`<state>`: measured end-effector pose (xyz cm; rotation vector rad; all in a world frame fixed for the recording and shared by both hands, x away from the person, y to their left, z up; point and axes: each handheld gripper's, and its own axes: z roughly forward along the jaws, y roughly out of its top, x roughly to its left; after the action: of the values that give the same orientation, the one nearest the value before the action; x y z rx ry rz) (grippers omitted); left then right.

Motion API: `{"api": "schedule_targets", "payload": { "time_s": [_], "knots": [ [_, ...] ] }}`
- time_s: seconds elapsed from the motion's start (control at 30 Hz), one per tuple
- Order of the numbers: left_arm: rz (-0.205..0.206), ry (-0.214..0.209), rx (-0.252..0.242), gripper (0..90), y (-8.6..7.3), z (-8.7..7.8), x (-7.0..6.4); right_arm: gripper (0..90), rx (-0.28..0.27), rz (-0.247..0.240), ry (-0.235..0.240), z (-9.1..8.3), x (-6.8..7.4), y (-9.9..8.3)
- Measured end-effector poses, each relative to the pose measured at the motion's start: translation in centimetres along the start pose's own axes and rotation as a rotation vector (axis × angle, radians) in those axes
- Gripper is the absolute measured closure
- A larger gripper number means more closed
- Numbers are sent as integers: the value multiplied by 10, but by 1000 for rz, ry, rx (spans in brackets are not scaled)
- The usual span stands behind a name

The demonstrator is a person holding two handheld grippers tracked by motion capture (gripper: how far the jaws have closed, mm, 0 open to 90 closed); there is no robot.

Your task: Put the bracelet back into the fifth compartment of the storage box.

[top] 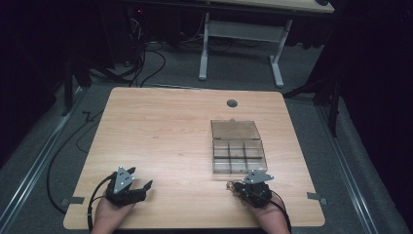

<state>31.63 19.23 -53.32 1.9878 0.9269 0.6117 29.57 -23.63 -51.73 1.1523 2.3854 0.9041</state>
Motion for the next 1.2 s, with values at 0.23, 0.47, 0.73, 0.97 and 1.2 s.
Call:
{"api": "schedule_targets", "payload": {
  "time_s": [0.23,0.47,0.73,0.97,1.2],
  "knots": [
    [1,-2,0,221,0,0,0,828,16,19,-27,-12,-13,-5],
    [4,-5,0,221,0,0,0,788,74,33,-43,-24,-25,-13],
    [8,-10,0,221,0,0,0,745,140,78,-22,-32,-34,-13],
    [12,-17,2,220,0,0,0,721,206,98,-10,-35,-36,-8],
    [12,-21,-2,219,0,-1,0,694,285,100,10,-34,-38,-5]
  ]
}}
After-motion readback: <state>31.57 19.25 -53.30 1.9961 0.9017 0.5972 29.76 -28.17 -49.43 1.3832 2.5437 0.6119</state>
